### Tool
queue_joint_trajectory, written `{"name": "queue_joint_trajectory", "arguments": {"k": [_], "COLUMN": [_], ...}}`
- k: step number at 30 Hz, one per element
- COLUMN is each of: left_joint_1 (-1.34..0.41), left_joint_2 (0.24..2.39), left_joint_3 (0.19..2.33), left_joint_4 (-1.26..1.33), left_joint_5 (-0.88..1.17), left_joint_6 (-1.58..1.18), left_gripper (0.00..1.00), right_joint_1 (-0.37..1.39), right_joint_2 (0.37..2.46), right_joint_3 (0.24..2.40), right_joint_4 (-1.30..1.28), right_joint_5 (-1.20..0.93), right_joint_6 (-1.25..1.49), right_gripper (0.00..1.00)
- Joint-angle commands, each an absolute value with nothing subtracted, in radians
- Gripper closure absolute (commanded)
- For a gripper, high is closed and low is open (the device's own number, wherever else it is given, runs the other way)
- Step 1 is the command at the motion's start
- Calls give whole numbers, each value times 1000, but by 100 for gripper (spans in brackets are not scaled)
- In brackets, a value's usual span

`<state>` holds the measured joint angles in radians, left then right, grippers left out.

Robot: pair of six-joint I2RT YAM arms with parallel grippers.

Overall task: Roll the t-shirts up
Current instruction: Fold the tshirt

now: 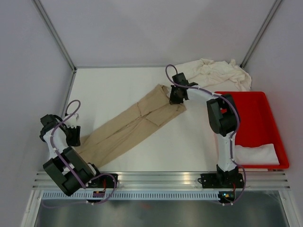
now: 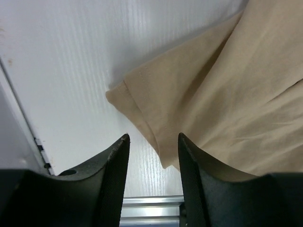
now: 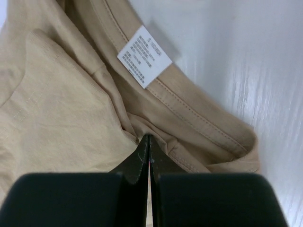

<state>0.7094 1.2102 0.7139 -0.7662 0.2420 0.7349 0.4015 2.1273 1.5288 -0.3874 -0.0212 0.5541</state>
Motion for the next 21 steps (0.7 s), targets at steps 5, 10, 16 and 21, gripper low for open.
{"name": "queue_joint_trajectory", "arguments": {"k": [5, 10, 16, 21], "left_joint_1": [710, 671, 640, 640], "left_joint_2": [1221, 1313, 1391, 1376], "left_joint_3": [866, 908, 885, 844], "left_joint_4": [-841, -809, -752, -730], "left_joint_5": [319, 362, 331, 330], "left_joint_6": [756, 707, 692, 706], "left_gripper": [47, 47, 48, 48], "right_joint_1": [403, 391, 325, 318], "right_joint_2": [2005, 1864, 1896, 2006], "right_joint_3": [1571, 1332, 1239, 1307], "right_joint_4": [-499, -440, -353, -331], "right_joint_5": [71, 83, 3, -64], "right_joint_6": [471, 506, 574, 594], "right_gripper": [96, 70, 53, 59]}}
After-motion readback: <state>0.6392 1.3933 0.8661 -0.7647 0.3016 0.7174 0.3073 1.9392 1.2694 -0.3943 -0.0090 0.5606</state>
